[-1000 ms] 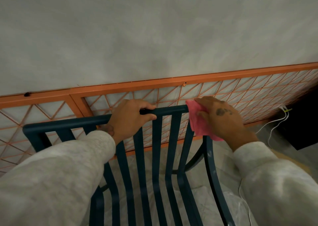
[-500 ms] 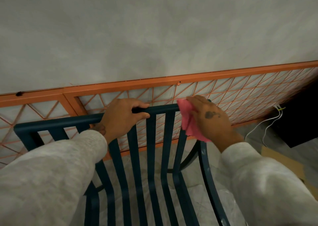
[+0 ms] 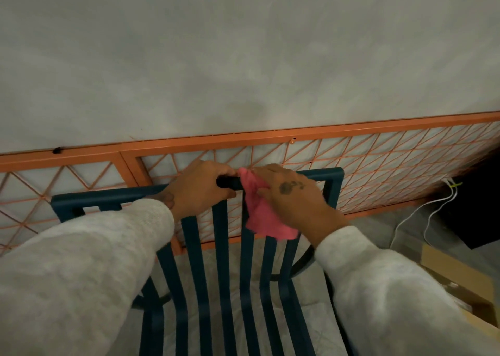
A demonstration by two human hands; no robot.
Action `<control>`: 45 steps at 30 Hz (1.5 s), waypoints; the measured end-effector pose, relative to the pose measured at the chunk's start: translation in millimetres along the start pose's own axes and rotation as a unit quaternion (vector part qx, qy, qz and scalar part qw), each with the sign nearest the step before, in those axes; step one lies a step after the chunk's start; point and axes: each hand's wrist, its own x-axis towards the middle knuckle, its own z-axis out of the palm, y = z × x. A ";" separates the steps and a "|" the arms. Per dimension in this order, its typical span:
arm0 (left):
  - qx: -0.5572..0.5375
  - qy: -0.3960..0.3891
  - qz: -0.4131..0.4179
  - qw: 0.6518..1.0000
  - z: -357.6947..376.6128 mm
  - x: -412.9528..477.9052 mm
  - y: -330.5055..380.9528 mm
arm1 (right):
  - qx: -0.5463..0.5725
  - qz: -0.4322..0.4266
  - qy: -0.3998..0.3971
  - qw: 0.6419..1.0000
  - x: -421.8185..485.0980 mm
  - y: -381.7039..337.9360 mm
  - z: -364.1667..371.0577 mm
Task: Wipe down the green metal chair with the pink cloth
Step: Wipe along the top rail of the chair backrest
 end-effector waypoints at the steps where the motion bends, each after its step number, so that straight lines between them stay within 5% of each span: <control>1: 0.005 -0.003 -0.008 1.000 -7.0 -3.2 -4.3 | -0.010 0.004 -0.006 1.000 -2.3 9.0 -5.6; 8: 0.033 0.003 -0.056 0.998 -56.8 -44.7 -51.1 | -0.003 0.026 0.000 1.000 6.3 34.5 -11.5; 17: 0.000 0.050 -0.091 0.995 -65.9 -60.7 -72.7 | 0.032 -0.086 0.052 0.994 27.0 -111.3 30.5; 21: -0.009 0.055 -0.061 0.997 -65.5 -65.0 -71.5 | 0.019 -0.104 0.057 0.993 29.2 -110.3 41.5; 29: -0.024 0.047 -0.041 0.998 -63.8 -63.1 -87.0 | 0.041 0.001 0.082 0.996 9.7 -39.1 22.5; 36: -0.020 0.047 -0.036 0.998 -64.2 -62.3 -90.2 | 0.027 -0.021 0.124 0.992 23.8 -108.9 51.2; 40: -0.025 0.039 -0.010 0.999 -66.6 -62.8 -90.4 | 0.095 -0.033 0.159 0.982 26.8 -130.1 60.5; 45: -0.013 0.017 -0.017 1.000 -68.8 -63.1 -90.1 | 0.214 0.078 0.257 0.939 -18.3 -116.1 64.7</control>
